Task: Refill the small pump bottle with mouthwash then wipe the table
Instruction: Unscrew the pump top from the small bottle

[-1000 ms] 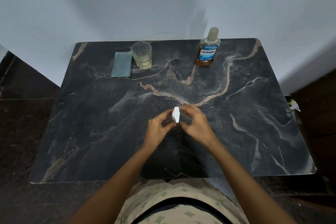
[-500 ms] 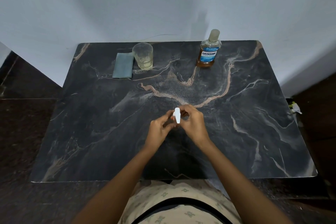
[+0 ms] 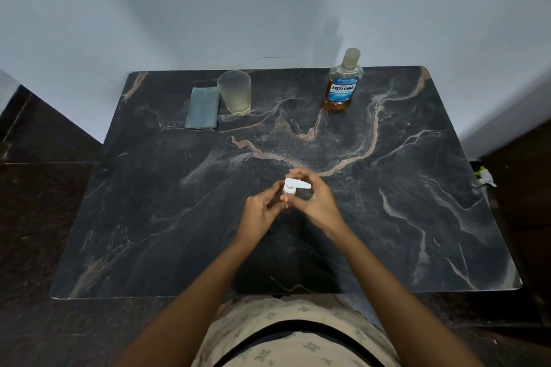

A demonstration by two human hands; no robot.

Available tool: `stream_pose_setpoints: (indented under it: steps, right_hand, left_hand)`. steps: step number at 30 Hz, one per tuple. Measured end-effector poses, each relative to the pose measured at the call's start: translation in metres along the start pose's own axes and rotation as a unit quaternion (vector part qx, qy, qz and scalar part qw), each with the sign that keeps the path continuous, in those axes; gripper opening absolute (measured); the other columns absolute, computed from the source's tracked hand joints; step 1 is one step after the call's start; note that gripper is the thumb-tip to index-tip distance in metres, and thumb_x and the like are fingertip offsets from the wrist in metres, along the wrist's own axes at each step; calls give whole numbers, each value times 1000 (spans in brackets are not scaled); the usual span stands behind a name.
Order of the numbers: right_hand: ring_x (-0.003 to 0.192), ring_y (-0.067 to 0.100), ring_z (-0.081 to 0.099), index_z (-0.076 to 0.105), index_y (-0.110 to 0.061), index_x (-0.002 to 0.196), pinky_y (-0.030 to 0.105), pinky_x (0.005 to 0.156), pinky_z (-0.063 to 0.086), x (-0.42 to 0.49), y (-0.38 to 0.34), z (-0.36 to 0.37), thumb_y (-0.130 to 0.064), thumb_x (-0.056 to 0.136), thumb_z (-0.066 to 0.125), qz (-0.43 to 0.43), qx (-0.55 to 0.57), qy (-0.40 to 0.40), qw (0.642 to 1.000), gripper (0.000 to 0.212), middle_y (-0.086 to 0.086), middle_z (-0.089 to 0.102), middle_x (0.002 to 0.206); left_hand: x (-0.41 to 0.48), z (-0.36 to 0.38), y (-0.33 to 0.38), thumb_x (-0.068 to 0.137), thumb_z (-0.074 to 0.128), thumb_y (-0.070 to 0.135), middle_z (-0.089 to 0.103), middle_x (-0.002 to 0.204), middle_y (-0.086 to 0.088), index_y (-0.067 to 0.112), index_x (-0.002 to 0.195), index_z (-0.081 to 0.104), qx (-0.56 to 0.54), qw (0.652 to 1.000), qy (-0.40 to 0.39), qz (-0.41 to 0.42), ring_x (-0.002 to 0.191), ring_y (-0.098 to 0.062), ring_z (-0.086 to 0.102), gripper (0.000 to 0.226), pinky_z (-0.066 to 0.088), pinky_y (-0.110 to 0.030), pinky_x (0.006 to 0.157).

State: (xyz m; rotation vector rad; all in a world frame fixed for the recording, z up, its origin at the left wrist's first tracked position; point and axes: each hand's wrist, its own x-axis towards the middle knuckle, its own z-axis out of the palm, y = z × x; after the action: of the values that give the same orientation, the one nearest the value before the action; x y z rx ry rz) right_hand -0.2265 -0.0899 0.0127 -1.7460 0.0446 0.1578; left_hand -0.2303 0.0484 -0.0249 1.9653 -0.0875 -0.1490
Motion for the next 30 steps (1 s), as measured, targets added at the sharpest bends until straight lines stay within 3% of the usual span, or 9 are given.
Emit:
stream_pose_setpoints:
  steps: [2,5,11,13,16,19,23,27,30]
  right_hand:
    - [91,7,53,52,-15,97,13,81,42,0,2,4,-3,66,78,9,-7,43,999,43,-1,57,98]
    - [80,9,53,57,-12,88,8,70,40,2,2,4,-6,67,78,12,-47,62,997,31,1,58,88]
    - [84,3,55,61,-12,95,8,76,42,-4,-3,-2,5,72,69,-7,-31,43,999,30,-2,61,90]
    - [92,2,56,58,-19,100,7,82,42,-7,-5,-4,9,73,64,-12,-13,23,1000,39,-8,61,96]
    - [97,4,50,59,-18,103,8,83,37,-5,-5,1,0,72,70,-24,-78,26,996,37,-11,57,98]
    - [86,8,48,61,-9,98,9,75,36,0,-9,7,-10,67,77,-31,-133,48,989,35,-1,56,94]
    - [81,9,53,62,-9,94,3,70,38,3,-12,5,0,70,71,-35,-141,48,988,28,1,63,90]
    - [93,9,55,61,-15,99,6,80,40,-2,-11,4,4,72,63,-25,-119,17,992,33,-3,63,96]
    - [98,11,50,58,-14,101,17,86,39,0,-9,6,-4,68,73,-18,-134,34,990,37,-3,55,101]
  left_hand:
    - [0,0,1,75,67,-4,63,111,-6,0,125,49,-10,1000,-1,-8,98,-1,59,54,41,-2,84]
    - [0,-1,2,72,70,-3,60,106,3,3,124,51,-29,999,-5,-15,94,15,54,56,40,-1,82]
    - [2,-4,6,68,73,-1,63,94,28,43,106,54,-41,999,-13,-15,90,16,58,60,41,-2,80]
    - [2,-3,5,68,73,-1,62,99,20,32,113,54,-47,999,-11,-15,93,14,57,59,41,-3,83]
    - [4,-3,4,72,71,-1,62,111,3,10,122,55,-53,998,-13,-25,104,-7,60,54,45,-15,93]
    - [5,-5,4,74,69,-1,64,116,-8,6,122,55,-54,998,-22,-29,105,-16,62,50,47,-28,94]
    - [7,-4,6,70,72,-3,66,108,-13,4,115,58,-69,996,-11,-47,101,-23,63,47,48,-33,92]
    - [8,-4,7,70,72,-3,66,102,-6,9,112,60,-77,996,-16,-43,96,-19,63,45,48,-25,86]
    - [8,-5,6,71,71,-1,64,101,-3,9,112,60,-73,996,-17,-41,91,-11,61,44,47,-13,80]
